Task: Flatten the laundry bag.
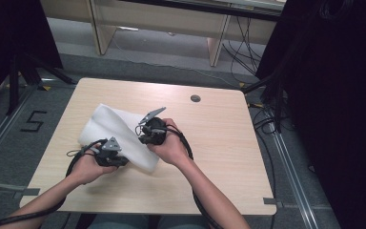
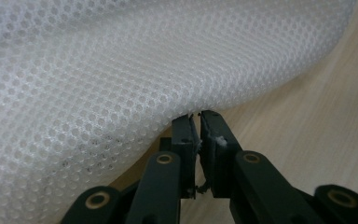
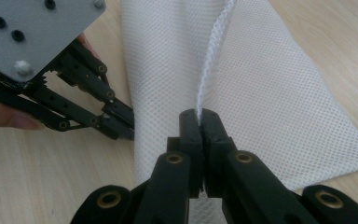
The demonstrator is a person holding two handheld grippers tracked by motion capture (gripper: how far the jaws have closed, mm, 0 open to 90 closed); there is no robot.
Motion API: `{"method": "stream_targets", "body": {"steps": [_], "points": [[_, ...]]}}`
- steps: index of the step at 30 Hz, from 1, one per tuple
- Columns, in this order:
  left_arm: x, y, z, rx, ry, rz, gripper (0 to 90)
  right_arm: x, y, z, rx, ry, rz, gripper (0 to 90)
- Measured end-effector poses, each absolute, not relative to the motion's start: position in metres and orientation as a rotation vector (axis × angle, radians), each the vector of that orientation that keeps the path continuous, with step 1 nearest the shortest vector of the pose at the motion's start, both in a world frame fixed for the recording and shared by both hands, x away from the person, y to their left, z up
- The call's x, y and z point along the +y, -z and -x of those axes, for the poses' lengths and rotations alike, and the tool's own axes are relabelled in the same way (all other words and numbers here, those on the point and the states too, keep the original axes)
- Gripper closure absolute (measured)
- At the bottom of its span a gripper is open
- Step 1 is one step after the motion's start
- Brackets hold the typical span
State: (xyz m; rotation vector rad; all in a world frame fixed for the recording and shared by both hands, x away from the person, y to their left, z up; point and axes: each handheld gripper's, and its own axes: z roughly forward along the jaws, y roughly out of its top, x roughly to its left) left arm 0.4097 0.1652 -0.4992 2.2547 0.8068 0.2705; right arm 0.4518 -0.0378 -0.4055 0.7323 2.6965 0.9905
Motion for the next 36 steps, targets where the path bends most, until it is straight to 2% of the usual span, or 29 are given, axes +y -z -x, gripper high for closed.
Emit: {"method": "stream_targets", "body": {"steps": [10,21,36], "points": [[0.167,0.502,-0.418,0.817,-0.314,-2.24,83.1,-0.037,0.401,-0.452,2.7,-0.975,-0.715,89.9],[0.149,0.495,-0.403,0.741,-0.249,-2.227,84.1,-0.037,0.398,-0.455,2.707,-0.965,-0.729,89.9],[0.129,0.509,-0.426,0.761,-0.273,-2.223,83.7,-0.031,0.392,-0.454,2.713,-0.972,-0.698,90.0]]}}
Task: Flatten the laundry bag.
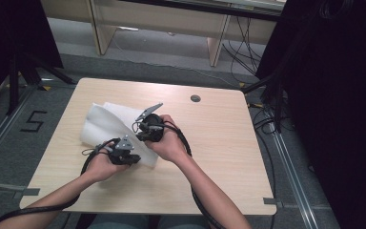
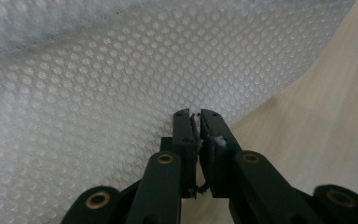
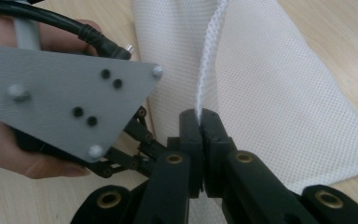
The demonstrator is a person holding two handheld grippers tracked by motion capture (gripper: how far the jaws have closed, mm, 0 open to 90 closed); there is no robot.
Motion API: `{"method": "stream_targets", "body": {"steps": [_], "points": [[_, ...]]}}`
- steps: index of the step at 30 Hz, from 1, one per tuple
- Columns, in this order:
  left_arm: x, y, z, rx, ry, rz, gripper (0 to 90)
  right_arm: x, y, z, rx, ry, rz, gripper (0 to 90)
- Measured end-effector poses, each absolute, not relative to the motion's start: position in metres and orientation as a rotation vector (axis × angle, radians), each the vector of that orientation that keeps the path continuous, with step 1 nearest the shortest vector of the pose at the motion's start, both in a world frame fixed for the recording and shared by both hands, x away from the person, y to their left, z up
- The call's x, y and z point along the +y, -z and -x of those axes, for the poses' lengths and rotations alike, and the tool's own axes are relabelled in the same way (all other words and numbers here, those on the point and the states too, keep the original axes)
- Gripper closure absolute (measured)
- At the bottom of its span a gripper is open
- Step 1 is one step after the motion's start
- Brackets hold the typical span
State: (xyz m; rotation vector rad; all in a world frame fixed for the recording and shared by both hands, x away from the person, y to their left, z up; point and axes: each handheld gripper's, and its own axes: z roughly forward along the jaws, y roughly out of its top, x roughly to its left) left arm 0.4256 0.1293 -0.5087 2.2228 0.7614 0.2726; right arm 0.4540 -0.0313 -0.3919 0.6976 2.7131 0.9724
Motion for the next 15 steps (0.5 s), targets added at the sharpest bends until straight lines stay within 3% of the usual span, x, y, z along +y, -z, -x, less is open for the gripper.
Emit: {"method": "stream_targets", "body": {"steps": [8,15], "points": [[0.13,0.5,-0.424,0.757,-0.315,-2.225,82.6,-0.034,0.391,-0.456,2.704,-0.974,-0.72,89.9],[0.141,0.493,-0.417,0.764,-0.402,-2.251,86.9,-0.033,0.392,-0.456,2.702,-0.961,-0.722,89.9]]}}
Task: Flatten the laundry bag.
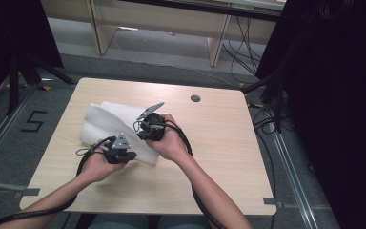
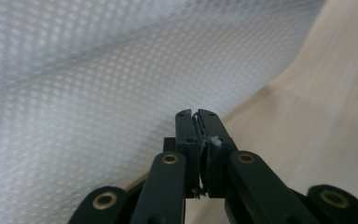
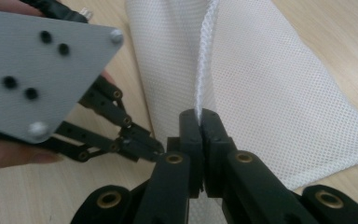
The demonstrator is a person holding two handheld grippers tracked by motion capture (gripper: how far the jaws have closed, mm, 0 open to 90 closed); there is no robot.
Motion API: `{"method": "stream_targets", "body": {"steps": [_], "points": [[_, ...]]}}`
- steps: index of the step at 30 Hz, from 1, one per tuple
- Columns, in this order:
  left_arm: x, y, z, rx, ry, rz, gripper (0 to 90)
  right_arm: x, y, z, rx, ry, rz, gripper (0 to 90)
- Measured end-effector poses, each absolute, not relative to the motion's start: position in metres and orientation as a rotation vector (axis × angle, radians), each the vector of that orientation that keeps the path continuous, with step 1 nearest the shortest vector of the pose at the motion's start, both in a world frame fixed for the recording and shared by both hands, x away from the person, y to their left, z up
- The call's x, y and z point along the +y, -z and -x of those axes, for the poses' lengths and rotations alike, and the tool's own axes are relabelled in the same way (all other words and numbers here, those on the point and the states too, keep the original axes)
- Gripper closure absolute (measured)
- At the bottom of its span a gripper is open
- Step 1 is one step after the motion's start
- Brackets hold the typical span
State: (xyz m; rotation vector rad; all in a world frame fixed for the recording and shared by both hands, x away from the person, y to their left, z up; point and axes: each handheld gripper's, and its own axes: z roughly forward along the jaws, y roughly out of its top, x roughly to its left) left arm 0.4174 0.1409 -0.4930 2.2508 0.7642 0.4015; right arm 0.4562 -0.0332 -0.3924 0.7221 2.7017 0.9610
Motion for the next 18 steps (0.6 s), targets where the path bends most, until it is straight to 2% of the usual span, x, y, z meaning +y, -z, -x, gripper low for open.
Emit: {"method": "stream_targets", "body": {"steps": [11,18], "points": [[0.141,0.505,-0.439,0.841,-0.37,-2.199,87.0,-0.028,0.387,-0.452,2.688,-0.996,-0.668,89.9],[0.141,0.507,-0.455,0.792,-0.371,-2.192,86.6,-0.026,0.389,-0.451,2.693,-0.984,-0.669,89.9]]}}
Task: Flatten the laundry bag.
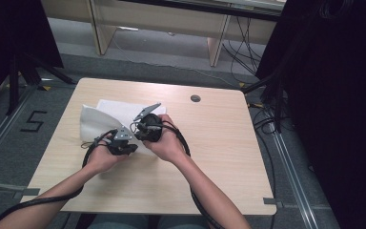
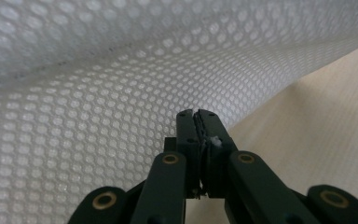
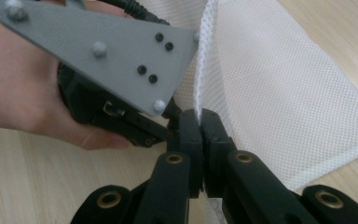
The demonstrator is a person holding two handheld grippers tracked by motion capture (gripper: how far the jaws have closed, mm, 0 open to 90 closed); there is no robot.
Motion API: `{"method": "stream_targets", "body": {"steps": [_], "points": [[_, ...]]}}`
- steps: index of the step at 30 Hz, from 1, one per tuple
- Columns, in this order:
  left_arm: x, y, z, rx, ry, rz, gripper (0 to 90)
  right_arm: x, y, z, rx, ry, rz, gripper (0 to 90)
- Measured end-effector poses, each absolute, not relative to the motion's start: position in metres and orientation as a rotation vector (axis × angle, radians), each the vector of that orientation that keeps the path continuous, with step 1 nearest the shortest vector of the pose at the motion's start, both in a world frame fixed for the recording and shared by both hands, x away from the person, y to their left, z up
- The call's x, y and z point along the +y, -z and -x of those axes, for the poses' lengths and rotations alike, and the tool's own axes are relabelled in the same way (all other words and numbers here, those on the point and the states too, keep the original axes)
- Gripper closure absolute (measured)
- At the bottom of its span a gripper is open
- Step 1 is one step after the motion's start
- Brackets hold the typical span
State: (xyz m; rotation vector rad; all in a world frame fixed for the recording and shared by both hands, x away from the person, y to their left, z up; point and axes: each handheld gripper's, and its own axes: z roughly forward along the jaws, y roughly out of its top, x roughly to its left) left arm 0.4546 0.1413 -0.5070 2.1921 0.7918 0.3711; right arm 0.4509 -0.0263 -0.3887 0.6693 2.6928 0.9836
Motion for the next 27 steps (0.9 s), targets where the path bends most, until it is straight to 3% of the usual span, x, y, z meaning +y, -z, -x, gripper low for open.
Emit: {"method": "stream_targets", "body": {"steps": [12,19,27], "points": [[0.167,0.487,-0.436,0.805,-0.423,-2.219,84.5,-0.026,0.391,-0.454,2.694,-0.968,-0.667,89.9],[0.213,0.484,-0.437,0.982,-0.494,-2.243,88.2,-0.025,0.39,-0.449,2.704,-0.954,-0.648,89.9],[0.217,0.497,-0.451,1.048,-0.469,-2.208,88.3,-0.023,0.392,-0.443,2.727,-0.953,-0.596,89.9]]}}
